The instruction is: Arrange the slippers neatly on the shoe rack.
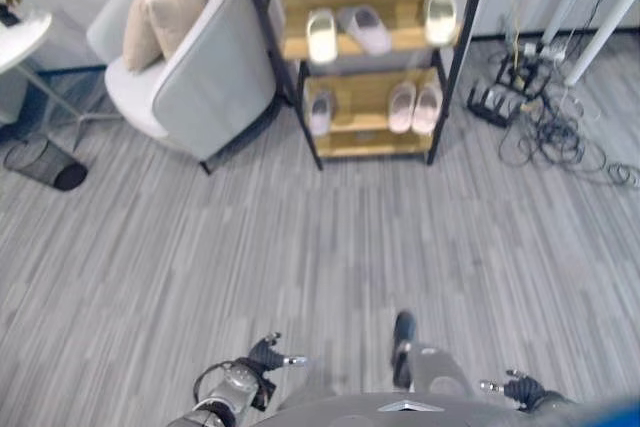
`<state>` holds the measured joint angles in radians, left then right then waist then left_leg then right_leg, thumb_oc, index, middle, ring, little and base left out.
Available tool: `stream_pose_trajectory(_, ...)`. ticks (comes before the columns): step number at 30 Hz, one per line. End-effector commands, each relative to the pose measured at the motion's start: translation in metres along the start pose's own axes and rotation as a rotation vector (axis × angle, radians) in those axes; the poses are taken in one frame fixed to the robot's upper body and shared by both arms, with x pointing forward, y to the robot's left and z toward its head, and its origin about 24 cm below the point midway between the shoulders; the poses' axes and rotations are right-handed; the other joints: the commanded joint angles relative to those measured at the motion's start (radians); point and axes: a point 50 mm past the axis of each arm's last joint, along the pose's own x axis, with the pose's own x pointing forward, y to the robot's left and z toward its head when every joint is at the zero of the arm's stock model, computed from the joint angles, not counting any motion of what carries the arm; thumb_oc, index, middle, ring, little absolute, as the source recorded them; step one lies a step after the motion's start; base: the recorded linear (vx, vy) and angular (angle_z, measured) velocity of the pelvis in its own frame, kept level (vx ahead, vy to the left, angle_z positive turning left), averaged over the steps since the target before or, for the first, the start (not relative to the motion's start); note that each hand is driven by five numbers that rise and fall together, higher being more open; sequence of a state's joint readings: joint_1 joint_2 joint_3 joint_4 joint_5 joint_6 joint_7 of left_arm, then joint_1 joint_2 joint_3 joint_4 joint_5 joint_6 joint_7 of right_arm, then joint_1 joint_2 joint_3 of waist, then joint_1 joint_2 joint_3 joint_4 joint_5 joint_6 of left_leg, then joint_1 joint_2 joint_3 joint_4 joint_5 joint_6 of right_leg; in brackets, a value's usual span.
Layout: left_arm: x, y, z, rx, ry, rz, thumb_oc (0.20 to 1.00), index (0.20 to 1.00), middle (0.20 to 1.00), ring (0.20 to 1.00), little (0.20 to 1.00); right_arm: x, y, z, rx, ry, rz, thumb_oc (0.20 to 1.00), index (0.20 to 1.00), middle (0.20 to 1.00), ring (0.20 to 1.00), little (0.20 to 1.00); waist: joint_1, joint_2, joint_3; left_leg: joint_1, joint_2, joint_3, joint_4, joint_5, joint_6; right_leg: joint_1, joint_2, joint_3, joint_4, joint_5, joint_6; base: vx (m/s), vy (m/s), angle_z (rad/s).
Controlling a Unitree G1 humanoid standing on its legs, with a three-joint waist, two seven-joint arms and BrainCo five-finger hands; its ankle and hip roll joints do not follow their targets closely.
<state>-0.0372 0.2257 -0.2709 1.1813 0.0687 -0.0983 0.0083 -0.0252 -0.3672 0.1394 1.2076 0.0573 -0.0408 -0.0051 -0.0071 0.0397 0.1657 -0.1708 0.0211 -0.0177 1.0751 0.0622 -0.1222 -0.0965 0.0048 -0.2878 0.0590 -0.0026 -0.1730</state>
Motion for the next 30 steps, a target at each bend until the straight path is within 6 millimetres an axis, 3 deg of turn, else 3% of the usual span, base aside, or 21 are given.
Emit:
stream_pose_trajectory(1, -0.002, 0.035, 0.015, 0.067, -0.079, 0.095, 1.0, 1.0, 1.0, 1.0, 1.0, -0.002, -0.016, 0.0, -0.047, -0.021, -0.048, 1.0, 1.0, 1.0, 1.0, 1.0, 0.037, -0.086, 0.072, -0.017, 0.075, 0.087, -0.299, -0.058, 0.074, 0.034, -0.064, 0.026, 0.065, -0.058, 0.17, 0.42, -0.15, -0.41)
stream_pose_trajectory(3, -0.003, 0.036, 0.011, 0.06, -0.071, 0.102, 1.0, 1.0, 1.0, 1.0, 1.0, -0.001, -0.02, 0.008, -0.04, -0.053, -0.06, 1.0, 1.0, 1.0, 1.0, 1.0, 0.071, -0.089, 0.069, -0.089, 0.059, 0.108, -0.413, -0.088, 0.083, 0.088, -0.055, 0.032, 0.045, -0.08, 0.178, 0.43, -0.04, -0.17)
stream_pose_trajectory(5, -0.004, 0.034, 0.004, 0.058, -0.054, 0.1, 1.0, 1.0, 1.0, 1.0, 1.0, -0.001, -0.026, 0.023, -0.056, -0.112, -0.075, 1.0, 1.0, 1.0, 1.0, 1.0, 0.092, -0.091, 0.056, -0.104, 0.063, 0.124, -0.641, -0.086, 0.083, 0.13, -0.05, 0.039, 0.024, -0.107, 0.205, 0.54, 0.099, 0.03)
stream_pose_trajectory(6, -0.005, 0.035, -0.002, 0.059, -0.034, 0.104, 1.0, 1.0, 1.0, 1.0, 1.0, -0.002, -0.031, 0.037, -0.097, -0.167, -0.089, 1.0, 1.0, 1.0, 1.0, 1.0, 0.121, -0.078, 0.05, -0.098, 0.069, 0.093, -0.923, 0.01, 0.07, 0.171, -0.032, 0.049, 0.033, -0.14, 0.212, 0.65, 0.181, -0.14)
stream_pose_trajectory(9, -0.006, 0.038, -0.015, 0.047, 0.03, 0.124, 1.0, 1.0, 1.0, 1.0, 1.0, -0.003, -0.032, 0.058, -0.161, -0.246, -0.106, 1.0, 1.0, 1.0, 1.0, 1.0, 0.146, -0.088, 0.052, -0.133, 0.079, 0.034, -1.11, 0.058, 0.052, 0.227, -0.025, 0.065, 0.046, -0.18, 0.224, 0.46, 0.16, -0.19)
stream_pose_trajectory(12, -0.012, 0.034, -0.041, 0.029, 0.132, 0.118, 1.0, 1.0, 1.0, 1.0, 1.0, -0.006, -0.028, 0.069, -0.205, -0.3, -0.091, 1.0, 1.0, 1.0, 1.0, 1.0, 0.149, -0.091, 0.023, -0.094, 0.09, 0.034, -1.129, 0.095, 0.046, 0.259, -0.03, 0.084, 0.052, -0.188, 0.249, 0.36, 0.238, -0.64)
stream_pose_trajectory(13, -0.012, 0.033, -0.043, 0.029, 0.141, 0.119, 1.0, 1.0, 1.0, 1.0, 1.0, -0.006, -0.028, 0.064, -0.212, -0.294, -0.091, 1.0, 1.0, 1.0, 1.0, 1.0, 0.15, -0.093, 0.017, -0.091, 0.087, 0.036, -1.106, 0.108, 0.047, 0.268, -0.038, 0.09, 0.052, -0.185, 0.257, 0.33, 0.273, -0.48)
stream_pose_trajectory(17, -0.013, 0.039, -0.047, 0.01, 0.168, 0.143, 1.0, 1.0, 1.0, 1.0, 1.0, -0.005, -0.021, 0.053, -0.201, -0.253, -0.064, 1.0, 1.0, 1.0, 1.0, 1.0, 0.151, -0.131, -0.001, -0.117, 0.054, 0.042, -1.004, 0.058, 0.068, 0.273, -0.093, 0.111, 0.058, -0.134, 0.291, 0.22, 0.235, -0.12)
stream_pose_trajectory(19, -0.012, 0.046, -0.041, 0.002, 0.152, 0.166, 1.0, 1.0, 1.0, 1.0, 1.0, -0.005, -0.015, 0.046, -0.196, -0.232, -0.04, 1.0, 1.0, 1.0, 1.0, 1.0, 0.153, -0.148, -0.012, -0.111, 0.032, 0.049, -0.969, 0.019, 0.089, 0.252, -0.126, 0.125, 0.097, -0.086, 0.315, 0.16, 0.24, -0.02)
stream_pose_trajectory(20, -0.01, 0.054, -0.031, 0.001, 0.123, 0.19, 1.0, 1.0, 1.0, 1.0, 1.0, -0.003, -0.007, 0.043, -0.196, -0.209, -0.016, 1.0, 1.0, 1.0, 1.0, 1.0, 0.148, -0.153, -0.012, -0.089, 0.01, 0.058, -0.953, -0.018, 0.118, 0.185, -0.163, 0.136, 0.227, -0.004, 0.333, 0.19, 0.32, 0.14)
stream_pose_trajectory(22, -0.007, 0.063, -0.016, 0.033, 0.076, 0.212, 1.0, 1.0, 1.0, 1.0, 1.0, -0.001, 0.001, 0.036, -0.178, -0.169, 0.008, 1.0, 1.0, 1.0, 1.0, 1.0, 0.129, -0.133, 0.004, -0.027, -0.002, 0.076, -0.954, -0.059, 0.148, 0.117, -0.205, 0.11, 0.38, 0.077, 0.34, 0.21, 0.313, 0.13)
stream_pose_trajectory(24, -0.006, 0.065, -0.01, 0.048, 0.052, 0.216, 1.0, 1.0, 1.0, 1.0, 1.0, -0.001, 0.008, 0.029, -0.174, -0.146, 0.031, 1.0, 1.0, 1.0, 1.0, 1.0, 0.114, -0.119, 0.007, 0.021, -0.005, 0.082, -0.972, -0.072, 0.153, 0.086, -0.219, 0.07, 0.383, 0.076, 0.326, 0.21, 0.151, 0.14)
stream_pose_trajectory(26, -0.006, 0.064, -0.005, 0.061, 0.032, 0.211, 1.0, 1.0, 1.0, 1.0, 1.0, -0.001, 0.012, 0.02, -0.163, -0.112, 0.045, 1.0, 1.0, 1.0, 1.0, 1.0, 0.095, -0.108, 0.013, 0.058, -0.009, 0.08, -0.988, -0.084, 0.15, 0.07, -0.209, 0.041, 0.327, 0.024, 0.31, 0.2, 0.034, 0.21)
stream_pose_trajectory(30, -0.004, 0.058, -0.001, 0.097, 0.006, 0.187, 1.0, 1.0, 1.0, 1.0, 1.0, -0.003, 0.019, -0.001, -0.161, -0.04, 0.064, 1.0, 1.0, 1.0, 1.0, 1.0, 0.063, -0.097, 0.027, 0.099, -0.006, 0.061, -1.001, -0.103, 0.137, 0.021, -0.181, 0.068, 0.16, -0.012, 0.309, 0.15, -0.061, 0.28)
